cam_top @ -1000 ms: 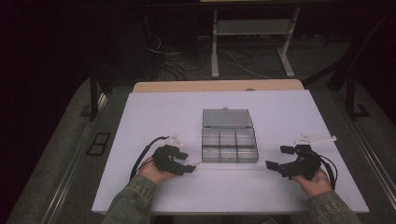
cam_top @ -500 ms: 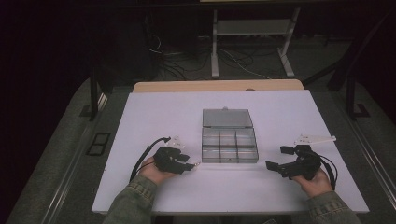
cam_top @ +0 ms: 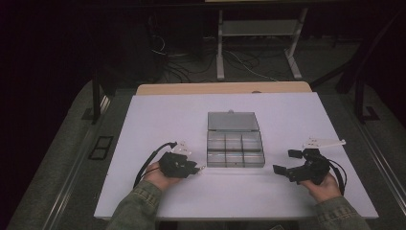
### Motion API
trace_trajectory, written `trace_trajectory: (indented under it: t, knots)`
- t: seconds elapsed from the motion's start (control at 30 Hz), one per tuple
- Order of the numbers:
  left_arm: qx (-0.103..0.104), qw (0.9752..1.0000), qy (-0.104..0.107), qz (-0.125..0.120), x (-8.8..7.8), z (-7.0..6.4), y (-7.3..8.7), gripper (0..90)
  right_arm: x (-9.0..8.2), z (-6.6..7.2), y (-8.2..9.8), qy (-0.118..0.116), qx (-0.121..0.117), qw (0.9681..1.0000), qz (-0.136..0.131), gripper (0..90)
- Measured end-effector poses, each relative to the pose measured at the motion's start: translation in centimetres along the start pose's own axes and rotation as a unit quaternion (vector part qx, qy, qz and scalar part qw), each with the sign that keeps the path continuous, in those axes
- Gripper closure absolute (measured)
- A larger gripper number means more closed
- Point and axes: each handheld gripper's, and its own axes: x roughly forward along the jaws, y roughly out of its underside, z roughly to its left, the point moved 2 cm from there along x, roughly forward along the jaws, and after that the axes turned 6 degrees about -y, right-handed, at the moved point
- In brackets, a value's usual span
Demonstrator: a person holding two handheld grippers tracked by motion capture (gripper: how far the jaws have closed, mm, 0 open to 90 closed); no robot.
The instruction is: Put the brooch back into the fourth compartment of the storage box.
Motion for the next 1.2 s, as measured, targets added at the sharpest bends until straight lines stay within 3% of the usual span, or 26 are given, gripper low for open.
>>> trace_trajectory:
  t: [0.03, 0.1, 0.13, 0.3, 0.6, 0.73, 1.0, 1.2]
  knots:
    - [0.005, 1.0, 0.0, 0.002, 0.0, 0.0, 0.0, 73.2, 0.0, 0.0, 0.0, 0.0, 0.0, 1.0, 0.0, 0.7]
    - [-0.007, 1.0, 0.0, 0.001, 0.0, -0.2, 0.0, 74.9, 0.0, 0.0, 0.0, 0.0, 0.0, 1.0, 0.0, 0.7]
    - [0.005, 1.0, -0.001, 0.003, 0.0, -0.1, 0.0, 75.2, 0.0, 0.0, 0.0, 0.0, 0.0, 1.0, 0.0, 0.7]
    - [0.0, 1.0, -0.003, 0.005, 0.0, 0.0, -0.1, 80.1, -0.1, 0.0, 0.0, 0.001, 0.0, 1.0, -0.002, 0.7]
    - [-0.034, 0.9993, 0.013, 0.003, 0.1, 0.5, 0.0, 80.8, -0.2, -0.1, 0.0, 0.001, 0.003, 1.0, -0.004, 0.7]
    - [-0.046, 0.9989, 0.01, 0.006, -0.1, 0.8, 0.1, 80.9, -0.3, -0.2, 0.0, 0.002, 0.002, 1.0, -0.006, 0.7]
    - [-0.088, 0.9958, 0.01, -0.024, -1.1, 1.6, 0.2, 80.9, -0.4, -0.2, 0.0, 0.003, 0.005, 1.0, -0.008, 0.7]
    - [-0.097, 0.9942, 0.012, -0.045, -2.0, 1.8, 0.0, 80.9, -0.5, -0.2, -0.1, 0.003, 0.004, 0.9999, -0.012, 0.6]
